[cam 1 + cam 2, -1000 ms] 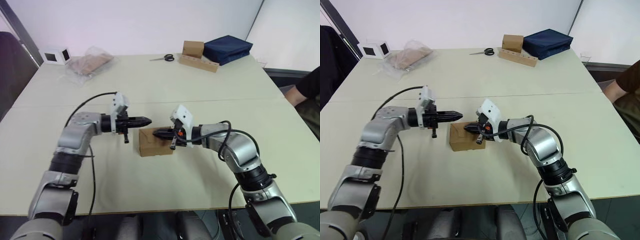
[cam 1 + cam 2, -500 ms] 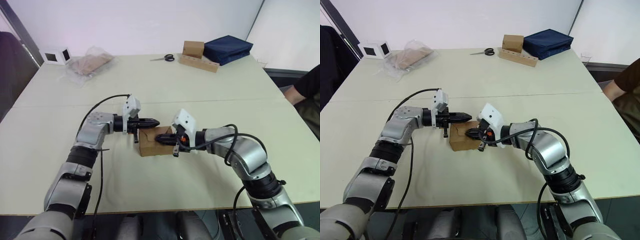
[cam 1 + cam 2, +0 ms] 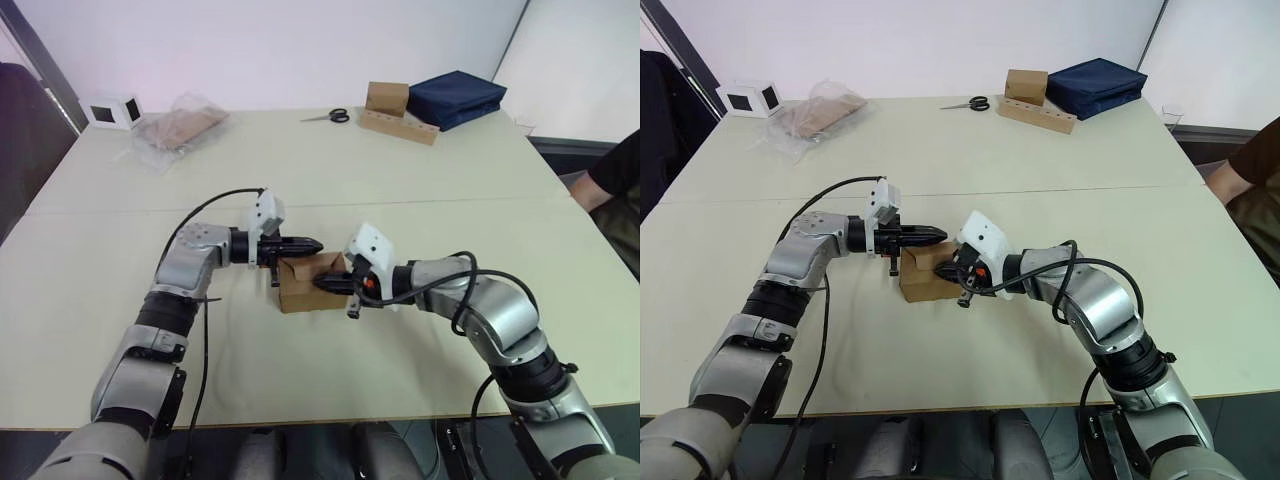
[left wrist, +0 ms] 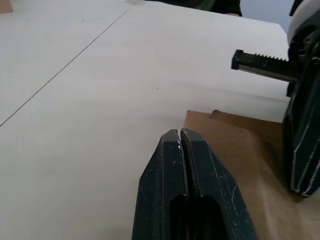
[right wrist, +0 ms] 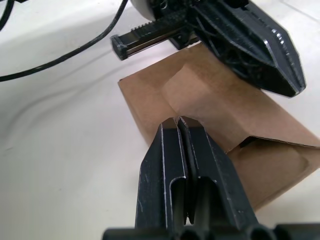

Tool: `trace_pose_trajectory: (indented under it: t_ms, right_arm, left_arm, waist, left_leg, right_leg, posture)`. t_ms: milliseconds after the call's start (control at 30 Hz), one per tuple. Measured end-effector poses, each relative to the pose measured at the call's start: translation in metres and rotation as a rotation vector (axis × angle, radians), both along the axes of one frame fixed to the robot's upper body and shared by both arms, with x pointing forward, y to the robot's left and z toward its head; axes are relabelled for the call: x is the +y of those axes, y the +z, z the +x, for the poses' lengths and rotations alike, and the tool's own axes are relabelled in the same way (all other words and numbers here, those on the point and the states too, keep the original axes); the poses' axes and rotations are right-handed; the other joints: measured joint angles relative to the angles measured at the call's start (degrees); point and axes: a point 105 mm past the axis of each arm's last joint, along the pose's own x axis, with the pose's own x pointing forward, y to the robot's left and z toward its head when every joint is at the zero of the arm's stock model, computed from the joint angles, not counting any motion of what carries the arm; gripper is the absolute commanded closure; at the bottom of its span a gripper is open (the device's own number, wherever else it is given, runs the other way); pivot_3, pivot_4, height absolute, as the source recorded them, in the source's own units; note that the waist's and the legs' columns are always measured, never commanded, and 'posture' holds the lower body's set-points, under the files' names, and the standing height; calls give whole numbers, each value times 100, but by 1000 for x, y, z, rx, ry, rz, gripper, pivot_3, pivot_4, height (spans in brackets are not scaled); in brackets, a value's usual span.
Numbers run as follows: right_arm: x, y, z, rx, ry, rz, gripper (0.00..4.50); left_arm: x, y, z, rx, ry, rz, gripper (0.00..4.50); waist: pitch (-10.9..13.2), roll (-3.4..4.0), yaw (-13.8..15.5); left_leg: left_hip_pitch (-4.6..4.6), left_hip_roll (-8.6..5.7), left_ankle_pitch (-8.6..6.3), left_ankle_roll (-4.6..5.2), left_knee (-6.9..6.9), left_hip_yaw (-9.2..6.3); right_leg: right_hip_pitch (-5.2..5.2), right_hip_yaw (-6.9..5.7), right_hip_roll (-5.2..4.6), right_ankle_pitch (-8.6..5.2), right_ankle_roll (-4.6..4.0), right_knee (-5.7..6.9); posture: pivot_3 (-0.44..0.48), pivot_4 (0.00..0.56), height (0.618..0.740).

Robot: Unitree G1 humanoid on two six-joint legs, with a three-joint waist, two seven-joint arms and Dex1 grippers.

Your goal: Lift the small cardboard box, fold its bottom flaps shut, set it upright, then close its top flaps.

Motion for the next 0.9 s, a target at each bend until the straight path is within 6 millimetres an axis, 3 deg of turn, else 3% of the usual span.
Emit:
trace_pose_trajectory:
  t_ms: [900]
  right_arm:
    - [7,0,15,-29,-18,13,4500]
  left_arm:
    - [4,3,-6,-19,-8,15,4455]
  waist:
    - [0,0,-3]
  left_leg:
    - [0,0,0,0,0,-1]
  right_leg:
    - [0,0,0,0,0,0]
  posture:
    - [0,150,740]
